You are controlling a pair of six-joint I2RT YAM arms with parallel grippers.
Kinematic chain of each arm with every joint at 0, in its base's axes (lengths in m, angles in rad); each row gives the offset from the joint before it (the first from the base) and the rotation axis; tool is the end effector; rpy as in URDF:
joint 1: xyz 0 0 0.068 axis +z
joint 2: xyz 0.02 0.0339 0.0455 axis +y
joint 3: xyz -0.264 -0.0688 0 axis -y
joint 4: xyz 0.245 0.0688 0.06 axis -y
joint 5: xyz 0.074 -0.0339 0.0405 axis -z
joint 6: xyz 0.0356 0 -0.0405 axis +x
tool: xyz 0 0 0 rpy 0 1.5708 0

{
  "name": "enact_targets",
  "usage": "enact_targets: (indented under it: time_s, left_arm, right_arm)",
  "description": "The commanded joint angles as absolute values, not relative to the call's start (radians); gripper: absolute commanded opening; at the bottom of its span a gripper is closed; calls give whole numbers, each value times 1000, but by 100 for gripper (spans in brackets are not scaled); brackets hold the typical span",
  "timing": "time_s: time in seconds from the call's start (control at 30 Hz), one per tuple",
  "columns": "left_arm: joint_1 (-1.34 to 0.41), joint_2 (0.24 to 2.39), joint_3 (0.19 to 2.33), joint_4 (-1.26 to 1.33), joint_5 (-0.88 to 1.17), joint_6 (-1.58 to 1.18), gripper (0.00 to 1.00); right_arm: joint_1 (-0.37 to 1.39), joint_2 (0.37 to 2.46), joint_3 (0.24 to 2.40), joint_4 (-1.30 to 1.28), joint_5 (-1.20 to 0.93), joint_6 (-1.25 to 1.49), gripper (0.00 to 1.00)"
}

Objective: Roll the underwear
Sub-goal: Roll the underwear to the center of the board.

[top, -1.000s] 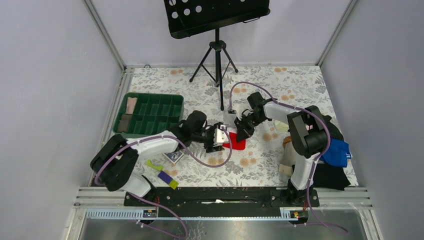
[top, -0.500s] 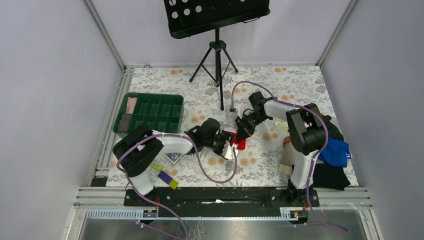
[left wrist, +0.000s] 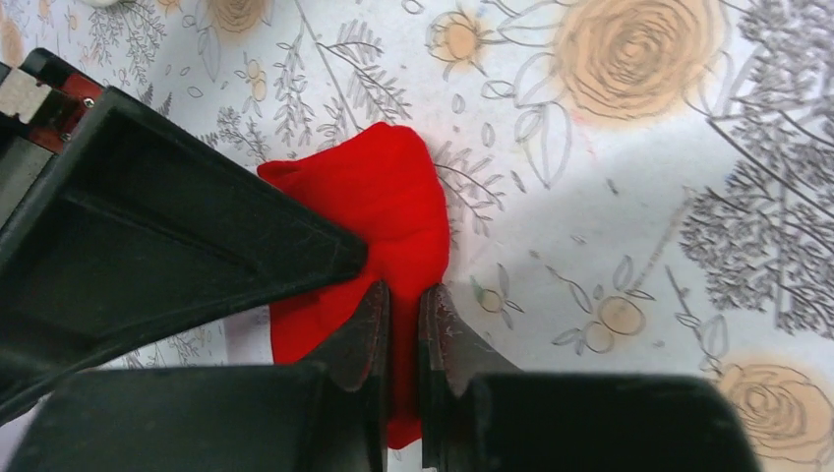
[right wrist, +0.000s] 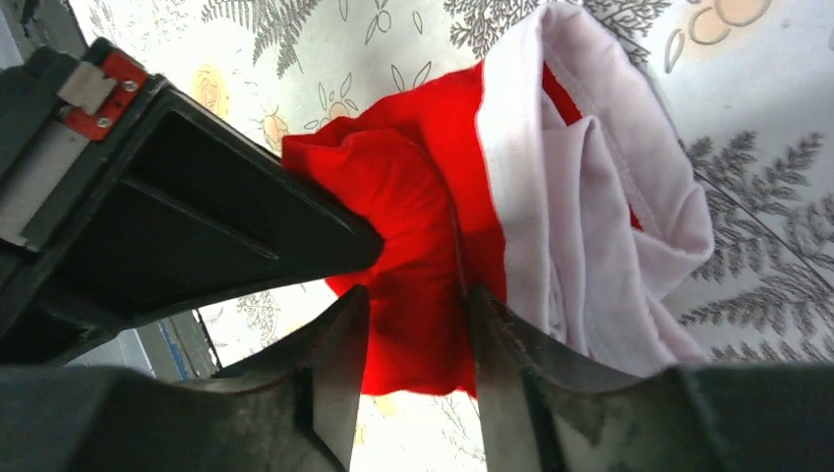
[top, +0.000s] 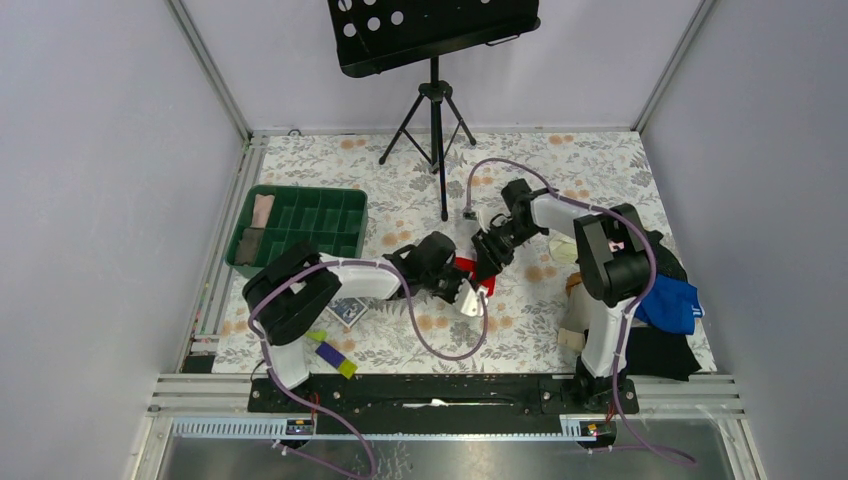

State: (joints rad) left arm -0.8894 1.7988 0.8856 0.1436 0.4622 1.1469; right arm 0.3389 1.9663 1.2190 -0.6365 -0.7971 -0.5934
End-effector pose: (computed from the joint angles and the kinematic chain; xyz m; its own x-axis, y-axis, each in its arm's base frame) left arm 0.2100 -0.2841 0.1398 0.6373 0.5095 -0.5782 0.7684 -0.3630 0.5270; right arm 0.3316 0.1439 0.1375 -0.5682 -0.6146 -0.5472 -0.8148 0.3271 0.4787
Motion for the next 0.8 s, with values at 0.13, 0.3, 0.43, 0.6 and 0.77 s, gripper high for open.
enact_targets:
  time_s: [0.13,0.3,0.43,0.6,0.77]
  left_arm:
    - [-850,1862,1140,-376,655,958,2]
    - [-799,2021,1391,-671,892,798,2]
    - [-755,2106,1482,-730,1019,690,2]
    - [-700,2229,1586,-772,1133,575,2]
    - [-666,2316,1682,-811,1194,509,2]
  right_arm:
    - [162,1709,1347,-681,-766,-718,59]
    - [83,1430,1109,-351,-601,-575,59]
    - [77,1197,892,-363,-622,-770,59]
    - [144,934,637,-429,-671,-957,57]
    - [373,785,450,-284,-571,-983,63]
